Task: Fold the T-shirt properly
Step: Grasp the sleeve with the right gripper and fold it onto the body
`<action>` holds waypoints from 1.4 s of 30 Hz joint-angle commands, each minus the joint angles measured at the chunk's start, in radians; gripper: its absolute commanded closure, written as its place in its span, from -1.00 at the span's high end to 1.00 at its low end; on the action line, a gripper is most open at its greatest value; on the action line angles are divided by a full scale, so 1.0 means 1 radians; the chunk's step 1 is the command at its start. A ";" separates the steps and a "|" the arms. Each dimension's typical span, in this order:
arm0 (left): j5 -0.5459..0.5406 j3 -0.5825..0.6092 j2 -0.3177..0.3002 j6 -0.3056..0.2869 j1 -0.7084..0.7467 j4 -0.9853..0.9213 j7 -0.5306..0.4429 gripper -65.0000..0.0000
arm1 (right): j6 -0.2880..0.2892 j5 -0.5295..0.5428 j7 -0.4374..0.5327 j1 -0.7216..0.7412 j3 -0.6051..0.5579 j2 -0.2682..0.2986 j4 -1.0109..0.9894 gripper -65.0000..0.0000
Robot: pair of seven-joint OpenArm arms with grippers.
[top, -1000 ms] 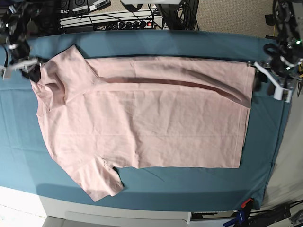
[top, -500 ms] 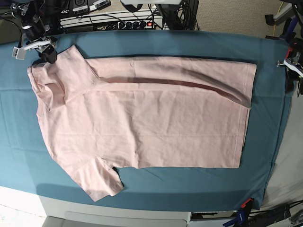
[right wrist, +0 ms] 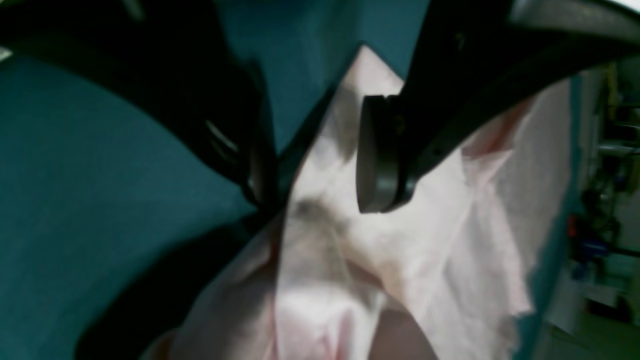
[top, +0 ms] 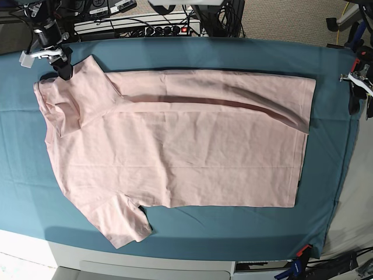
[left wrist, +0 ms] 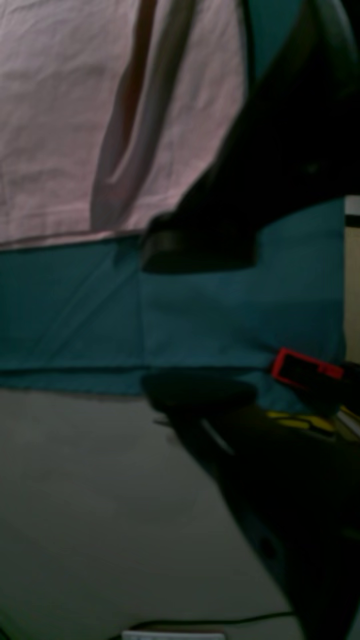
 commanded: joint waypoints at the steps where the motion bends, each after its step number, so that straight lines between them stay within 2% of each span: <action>1: -0.010 -0.010 -0.019 0.000 0.000 0.014 -0.023 0.00 | 0.002 -0.026 -0.050 -0.009 -0.001 0.007 0.002 -0.19; 5: -0.010 -0.010 -0.019 0.000 0.000 0.014 -0.023 0.00 | 0.027 0.005 -0.070 -0.012 -0.004 0.007 0.003 -0.26; 7: -0.010 -0.010 -0.019 0.000 0.000 0.014 -0.023 0.00 | 0.035 0.008 -0.070 -0.012 -0.004 0.008 0.003 -0.45; 11: -0.010 -0.010 -0.019 0.000 0.000 0.014 -0.023 0.00 | 0.040 0.016 -0.069 -0.011 -0.004 0.008 0.003 -0.97; 12: -0.010 -0.010 -0.019 0.000 0.000 0.014 -0.023 0.00 | 0.040 0.026 -0.069 -0.011 -0.004 0.008 0.003 -1.00; 15: -0.010 -0.010 -0.019 0.000 0.000 0.014 -0.023 0.00 | 0.044 0.051 -0.069 -0.010 -0.004 0.008 0.003 -1.00; 22: -0.010 -0.010 -0.019 0.000 0.000 0.014 -0.023 0.00 | 0.169 0.163 -0.098 0.033 -0.016 0.010 0.005 -1.00; 28: -0.010 -0.010 -0.019 0.000 0.000 0.014 -0.023 0.00 | 0.170 0.159 -0.094 0.105 -0.127 0.010 0.005 -1.00; 31: -0.010 -0.010 -0.019 0.000 0.000 0.014 -0.023 0.00 | 0.170 0.120 -0.078 0.155 -0.195 0.010 0.005 -1.00; 35: -0.010 -0.010 -0.019 0.000 0.000 0.014 -0.023 0.00 | 0.170 0.010 -0.020 0.238 -0.270 0.010 0.005 -1.00; 42: -0.010 -0.010 -0.019 0.000 0.000 0.014 -0.023 0.00 | 0.170 -0.185 0.060 0.384 -0.328 0.010 0.005 -1.00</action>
